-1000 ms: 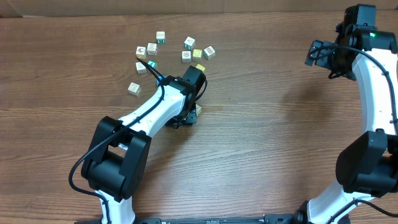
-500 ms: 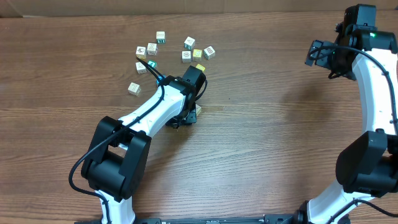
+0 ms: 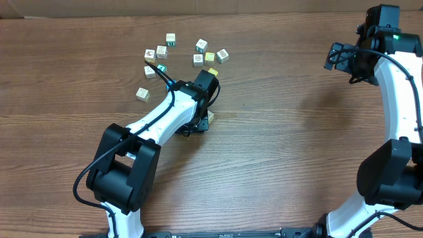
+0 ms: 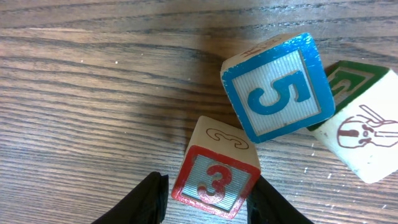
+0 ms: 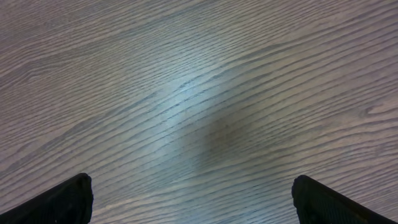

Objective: Form a circle

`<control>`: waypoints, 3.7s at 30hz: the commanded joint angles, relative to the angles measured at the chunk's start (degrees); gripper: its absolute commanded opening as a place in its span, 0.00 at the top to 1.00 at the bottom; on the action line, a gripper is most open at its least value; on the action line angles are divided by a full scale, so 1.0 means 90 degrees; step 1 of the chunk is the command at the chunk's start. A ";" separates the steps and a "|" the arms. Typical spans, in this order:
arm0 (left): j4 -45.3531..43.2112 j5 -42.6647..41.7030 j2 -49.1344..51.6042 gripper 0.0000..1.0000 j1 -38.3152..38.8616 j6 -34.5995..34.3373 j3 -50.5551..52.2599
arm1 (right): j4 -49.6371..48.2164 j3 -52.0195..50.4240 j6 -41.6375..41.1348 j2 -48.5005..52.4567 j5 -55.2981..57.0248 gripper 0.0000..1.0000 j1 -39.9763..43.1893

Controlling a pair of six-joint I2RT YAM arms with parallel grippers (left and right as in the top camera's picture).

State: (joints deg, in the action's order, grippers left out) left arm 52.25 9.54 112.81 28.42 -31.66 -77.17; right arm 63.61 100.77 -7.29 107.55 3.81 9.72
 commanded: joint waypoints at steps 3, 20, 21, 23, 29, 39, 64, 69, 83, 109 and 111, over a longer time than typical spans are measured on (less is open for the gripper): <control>-0.0041 0.0131 -0.0046 0.61 0.0010 -0.0155 0.0022 | -0.0032 0.0049 -0.0024 -0.0078 -0.0012 0.00 0.0024; -0.0078 0.0131 -0.0046 0.62 0.0010 -0.0153 0.0022 | -0.0032 0.0049 -0.0024 -0.0078 -0.0010 0.00 0.0024; -0.0078 0.0131 -0.0046 0.62 0.0010 -0.0153 0.0022 | -0.0029 0.0049 -0.0024 -0.0078 -0.0012 0.00 0.0024; -0.0078 0.0131 -0.0046 0.62 0.0010 -0.0153 0.0022 | -0.0032 0.0049 -0.0024 -0.0078 -0.0012 0.00 0.0024; -0.0078 0.0134 -0.0046 0.62 0.0010 -0.0153 0.0022 | -0.0029 0.0049 -0.0024 -0.0078 -0.0012 0.00 0.0024; -0.0121 0.0134 -0.0046 0.62 0.0010 -0.0151 0.0022 | -0.0032 0.0049 -0.0024 -0.0078 -0.0012 0.00 0.0024; -0.0039 0.0151 -0.0046 0.58 0.0010 -0.0141 0.0022 | -0.0032 0.0049 -0.0024 -0.0078 -0.0010 0.00 0.0024; -0.0002 0.0153 -0.0046 0.63 0.0010 -0.0124 0.0022 | -0.0029 0.0049 -0.0024 -0.0078 -0.0012 0.00 0.0024; -0.0053 0.0153 -0.0046 0.66 0.0010 -0.0126 0.0022 | -0.0029 0.0049 -0.0024 -0.0078 -0.0012 0.00 0.0024; -0.0017 0.0083 -0.0046 0.54 0.0012 -0.0126 0.0019 | -0.0032 0.0049 -0.0024 -0.0078 -0.0012 0.00 0.0024; -0.0005 0.0073 -0.0049 0.53 0.0010 -0.0126 0.0005 | -0.0029 0.0049 -0.0024 -0.0078 -0.0012 0.00 0.0024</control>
State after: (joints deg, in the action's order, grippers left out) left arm 52.03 9.72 112.81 28.42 -31.90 -77.17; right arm 63.59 100.77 -7.29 107.55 3.84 9.72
